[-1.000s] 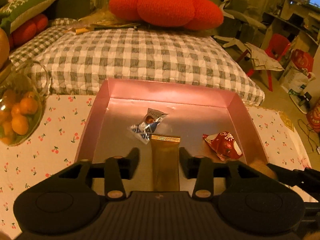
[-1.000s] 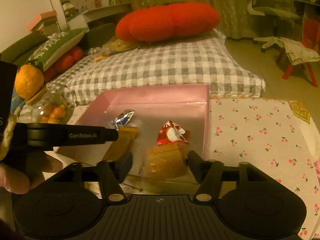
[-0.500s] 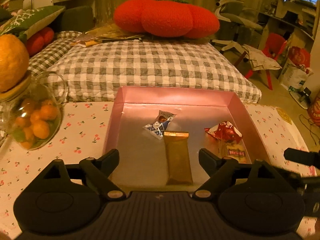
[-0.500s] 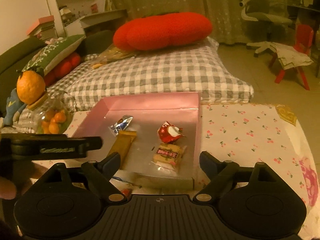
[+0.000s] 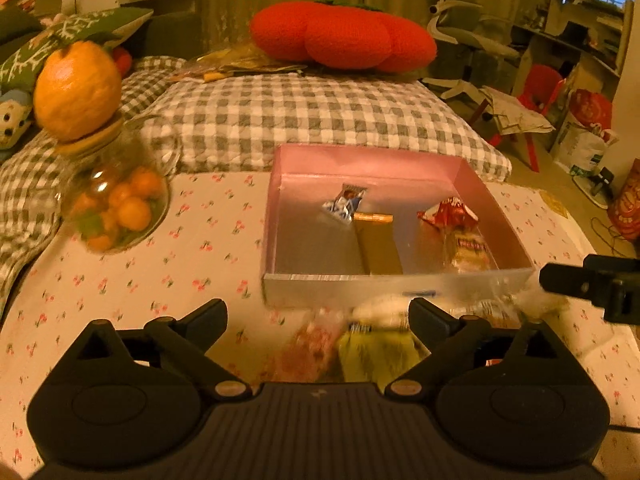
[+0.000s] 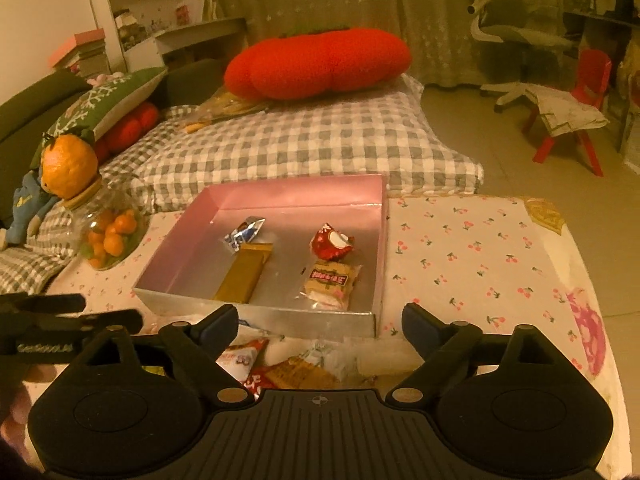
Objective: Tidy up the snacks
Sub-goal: 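Withdraw both tools from the box toward the remaining snacks, then grasp the pink packet with the left tool while the right tool grasps the red packet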
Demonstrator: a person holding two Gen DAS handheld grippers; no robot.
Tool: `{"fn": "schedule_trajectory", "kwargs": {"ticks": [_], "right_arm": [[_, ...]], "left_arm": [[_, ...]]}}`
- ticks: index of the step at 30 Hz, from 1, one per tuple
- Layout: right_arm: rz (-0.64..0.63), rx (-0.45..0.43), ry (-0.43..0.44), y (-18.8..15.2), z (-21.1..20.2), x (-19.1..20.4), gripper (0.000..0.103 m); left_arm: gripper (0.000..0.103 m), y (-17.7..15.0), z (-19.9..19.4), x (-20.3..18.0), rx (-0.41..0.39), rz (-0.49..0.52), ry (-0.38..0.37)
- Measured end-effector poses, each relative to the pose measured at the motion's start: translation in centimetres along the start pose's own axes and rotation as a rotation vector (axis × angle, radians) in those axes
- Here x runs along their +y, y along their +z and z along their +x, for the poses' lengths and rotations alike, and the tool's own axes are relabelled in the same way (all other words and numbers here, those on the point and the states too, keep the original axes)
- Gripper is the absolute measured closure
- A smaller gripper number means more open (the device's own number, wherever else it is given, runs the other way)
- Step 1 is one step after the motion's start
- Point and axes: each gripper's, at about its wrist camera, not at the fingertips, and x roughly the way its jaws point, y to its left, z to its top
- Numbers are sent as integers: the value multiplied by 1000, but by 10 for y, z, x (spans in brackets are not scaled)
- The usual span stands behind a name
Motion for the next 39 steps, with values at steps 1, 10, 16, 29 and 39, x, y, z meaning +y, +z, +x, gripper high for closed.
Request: {"fn": "schedule_trajectory", "kwargs": {"ticks": [1,10,16,29,39], "right_arm": [[-5,0,-2,-1,-2,1,11],[-46,10,7,-15,-16,13,11],[-62,23,11,-28,-21,17,10],[-99,3,21,-48,-21,22,8],[-194,53,15,-68,3,37,6]], "left_arm": [[6,-3,-3,2,1,-4,0],[1,-21,-27,14,-8,9,16],[1,-31,-34,17,-32,30,-6],[1,-63,-29,42,-10,81,-15],[7,-67,4,52,7,148,-61]]}}
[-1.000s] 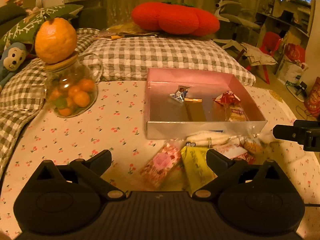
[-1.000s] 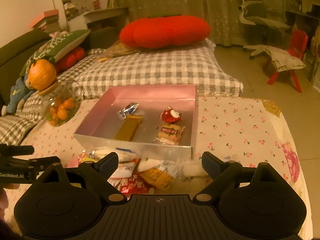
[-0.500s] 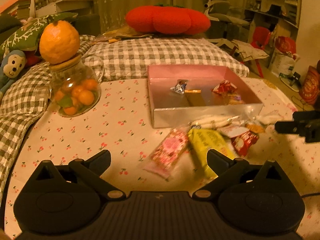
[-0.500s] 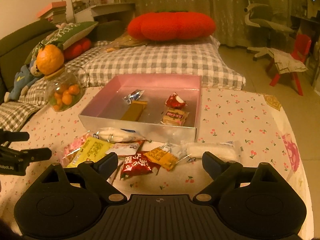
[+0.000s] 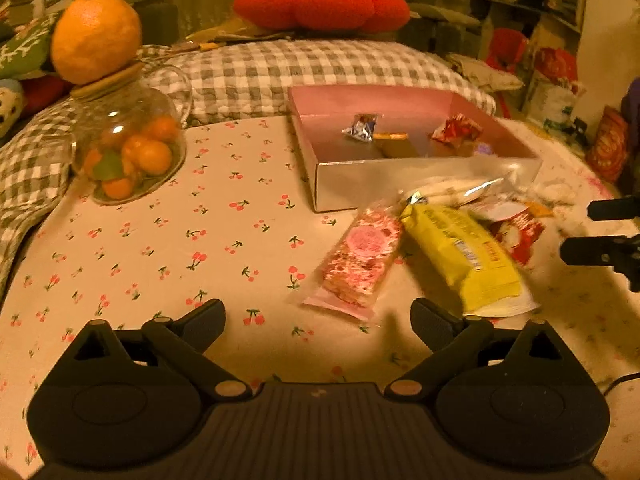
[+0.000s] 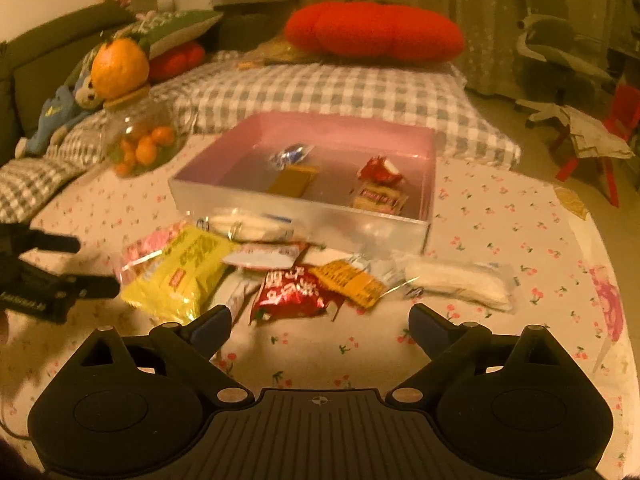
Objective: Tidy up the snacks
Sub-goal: 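Grasp the pink packet with the left tool while the right tool grasps the red packet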
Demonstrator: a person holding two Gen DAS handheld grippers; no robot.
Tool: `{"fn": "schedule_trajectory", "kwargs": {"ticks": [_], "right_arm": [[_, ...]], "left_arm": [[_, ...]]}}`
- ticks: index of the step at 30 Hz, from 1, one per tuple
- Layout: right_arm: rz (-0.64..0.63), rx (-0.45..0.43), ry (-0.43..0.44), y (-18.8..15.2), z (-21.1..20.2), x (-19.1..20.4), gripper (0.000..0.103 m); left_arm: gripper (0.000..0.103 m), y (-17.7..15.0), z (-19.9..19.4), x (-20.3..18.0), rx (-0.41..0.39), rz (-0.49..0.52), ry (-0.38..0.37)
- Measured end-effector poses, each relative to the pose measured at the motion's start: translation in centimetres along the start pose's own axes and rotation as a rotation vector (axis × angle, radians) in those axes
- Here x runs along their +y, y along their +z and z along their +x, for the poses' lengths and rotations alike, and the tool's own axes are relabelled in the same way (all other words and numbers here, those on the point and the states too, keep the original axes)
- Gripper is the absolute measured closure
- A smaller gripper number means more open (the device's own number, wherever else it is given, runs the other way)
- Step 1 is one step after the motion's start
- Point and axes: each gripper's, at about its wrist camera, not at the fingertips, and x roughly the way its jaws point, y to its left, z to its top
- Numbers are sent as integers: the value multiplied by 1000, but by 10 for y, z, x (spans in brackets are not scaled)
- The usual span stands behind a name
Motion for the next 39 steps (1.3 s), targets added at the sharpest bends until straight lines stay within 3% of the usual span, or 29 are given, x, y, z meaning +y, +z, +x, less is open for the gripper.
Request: {"fn": "schedule_trajectory", "kwargs": {"ticks": [5,12,23,26,30,34,39], "right_arm": [[-32,18,-4,-6,13,2,6],[-40,54,26,-6,32,7,6],[-15,51,-1,6,57,4,14],[-26,40,-5,7,59,7,19],[-38,27,11,10,59,10,35],[-42,23,21,10,57,10,44],[-41,23,32,7,53,6,45]], "left_arm": [[17,0,20,3,17,15,-15],[22,5,28,-2,1,31,-30],[36,14,34,-5,3,22,-47],[41,16,35,-8,2,28,-50],[50,18,36,-10,0,32,-59],[71,17,33,-10,0,28,-63],[73,15,29,-7,19,-21,-36]]}}
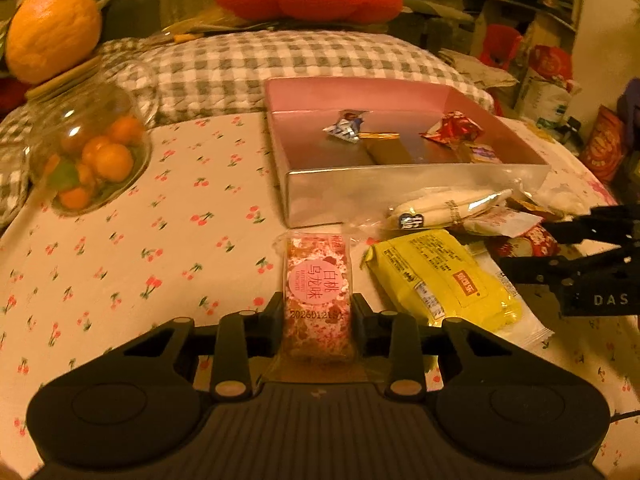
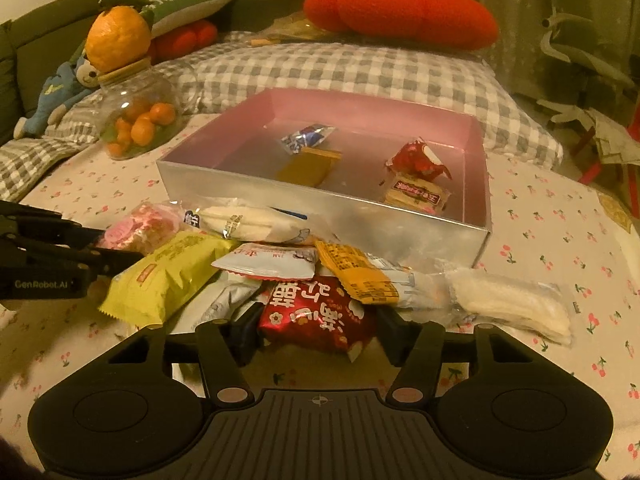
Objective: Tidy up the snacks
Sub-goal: 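Grasp the pink packet with the left tool while the right tool grasps the red packet, then carry both packets over the pink box and open both tools to drop them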
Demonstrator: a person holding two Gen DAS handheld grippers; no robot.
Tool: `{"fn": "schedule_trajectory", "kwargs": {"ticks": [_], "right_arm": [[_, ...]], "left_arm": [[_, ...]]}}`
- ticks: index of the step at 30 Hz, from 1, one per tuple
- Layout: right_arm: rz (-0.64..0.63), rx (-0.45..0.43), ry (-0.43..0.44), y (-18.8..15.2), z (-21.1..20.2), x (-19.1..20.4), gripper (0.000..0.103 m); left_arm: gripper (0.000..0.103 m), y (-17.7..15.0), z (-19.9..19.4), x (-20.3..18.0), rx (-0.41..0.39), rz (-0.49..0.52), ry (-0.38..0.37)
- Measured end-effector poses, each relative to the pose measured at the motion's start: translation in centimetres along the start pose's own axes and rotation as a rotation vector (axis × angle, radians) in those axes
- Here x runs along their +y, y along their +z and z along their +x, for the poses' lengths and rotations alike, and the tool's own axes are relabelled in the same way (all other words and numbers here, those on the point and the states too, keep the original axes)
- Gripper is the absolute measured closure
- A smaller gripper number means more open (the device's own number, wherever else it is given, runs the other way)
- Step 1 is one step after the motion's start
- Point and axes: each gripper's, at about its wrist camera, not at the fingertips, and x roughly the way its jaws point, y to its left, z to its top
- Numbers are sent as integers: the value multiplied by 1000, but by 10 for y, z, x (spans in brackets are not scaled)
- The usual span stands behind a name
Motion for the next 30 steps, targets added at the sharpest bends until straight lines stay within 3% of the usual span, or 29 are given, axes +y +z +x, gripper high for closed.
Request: {"fn": "schedule_trajectory", "kwargs": {"ticks": [9,16,20,22,30], "right_arm": [[-1,-6,20,-9,-18,-2,46],[5,10,38,-20,-34,-5,46],[-9,37,44,-30,-40,-2,46],[-18,41,44,-32,-43,0,46],[1,39,43,-24,-51,0,46]], "left_arm": [[72,-8,-10,-4,31,-36,36],[64,-12,-12,-7,22,-46,21],[66,-12,-13,-8,21,-54,26],[72,-12,-13,-8,22,-56,41],[73,-7,-18,-7,66,-122,28]]}}
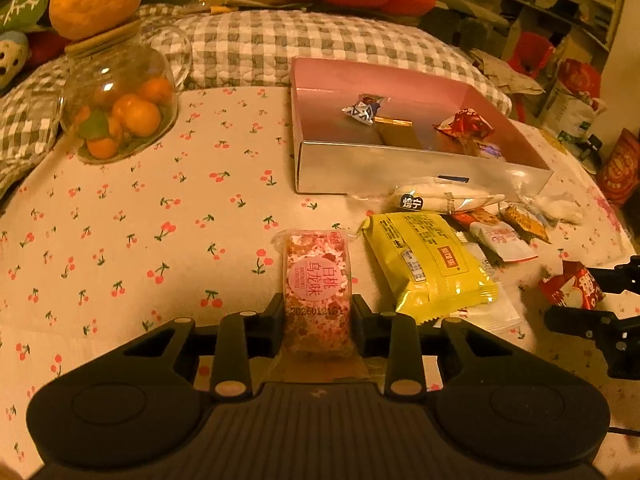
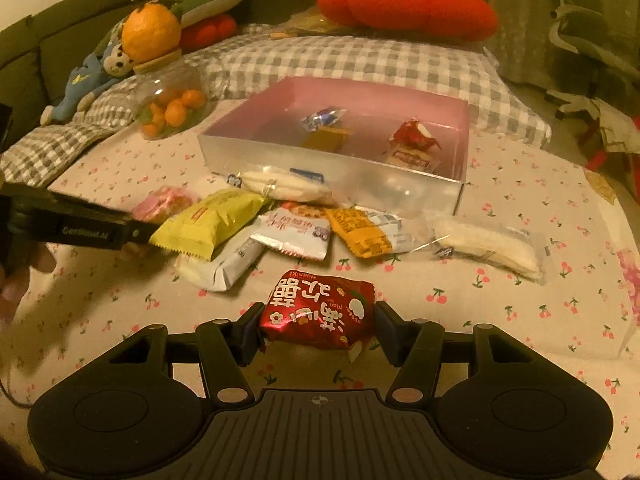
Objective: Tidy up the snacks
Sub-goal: 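Carry both packets over the pink box and open both tools to drop them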
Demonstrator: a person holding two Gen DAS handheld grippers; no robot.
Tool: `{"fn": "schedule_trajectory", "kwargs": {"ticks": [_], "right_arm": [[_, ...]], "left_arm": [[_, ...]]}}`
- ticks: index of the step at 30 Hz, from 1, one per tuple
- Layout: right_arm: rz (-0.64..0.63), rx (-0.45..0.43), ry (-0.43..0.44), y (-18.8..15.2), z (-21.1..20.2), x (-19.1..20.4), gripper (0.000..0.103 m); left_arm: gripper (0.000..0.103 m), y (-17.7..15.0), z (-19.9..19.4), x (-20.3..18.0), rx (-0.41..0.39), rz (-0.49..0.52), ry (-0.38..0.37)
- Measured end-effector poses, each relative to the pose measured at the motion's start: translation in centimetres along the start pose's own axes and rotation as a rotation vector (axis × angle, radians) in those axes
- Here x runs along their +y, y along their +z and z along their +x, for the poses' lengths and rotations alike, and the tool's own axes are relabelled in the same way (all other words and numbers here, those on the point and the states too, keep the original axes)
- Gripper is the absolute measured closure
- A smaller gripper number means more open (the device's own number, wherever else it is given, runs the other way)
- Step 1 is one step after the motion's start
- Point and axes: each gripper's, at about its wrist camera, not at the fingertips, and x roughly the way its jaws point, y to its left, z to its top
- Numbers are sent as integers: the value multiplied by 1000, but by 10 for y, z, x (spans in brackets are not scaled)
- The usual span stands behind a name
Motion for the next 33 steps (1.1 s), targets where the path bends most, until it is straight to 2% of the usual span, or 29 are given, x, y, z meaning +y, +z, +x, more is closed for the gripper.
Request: {"fn": "schedule_trajectory", "kwargs": {"ticks": [11,19,26,33], "right_arm": [[55,-5,-21,18,-2,-9,46],[95,-47,-33,39,-6,-18,46],[151,-71,-46,62,2,-30,46],[207,-95,-38,81,18,-42,46]], "left_arm": [[73,10,-21,-7,3,-54,-47],[73,25,-29,-12,-28,-81,-78],[73,39,-30,-14,-55,-119,-85],[73,56,-26,-19,-91,-92,-53]]}}
